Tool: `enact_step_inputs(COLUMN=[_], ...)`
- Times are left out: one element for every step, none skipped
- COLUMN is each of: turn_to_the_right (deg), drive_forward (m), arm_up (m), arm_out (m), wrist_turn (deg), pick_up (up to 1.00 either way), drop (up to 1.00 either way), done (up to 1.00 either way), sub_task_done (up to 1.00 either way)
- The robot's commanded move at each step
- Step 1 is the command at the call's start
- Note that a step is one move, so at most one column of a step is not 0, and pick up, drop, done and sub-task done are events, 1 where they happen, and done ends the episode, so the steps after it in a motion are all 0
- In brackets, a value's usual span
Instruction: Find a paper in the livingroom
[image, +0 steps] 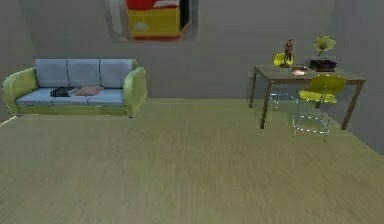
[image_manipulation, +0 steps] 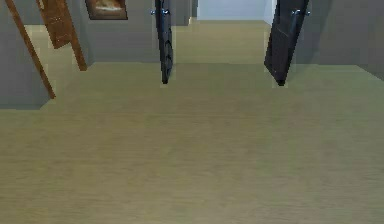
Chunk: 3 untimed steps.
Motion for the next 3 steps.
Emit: enact_step_inputs(turn_to_the_right=[0.0,-45.0,-36.0], drive_forward=[0.05,0.0,0.0], arm_up=[0.0,0.0,0.0], arm_out=[0.0,0.0,0.0], wrist_turn=[0.0,0.0,0.0], pick_up=[0.0,0.0,0.0], drop=[0.0,0.0,0.0], done=[0.0,0.0,0.0], sub_task_done=[0.0,0.0,0.0])
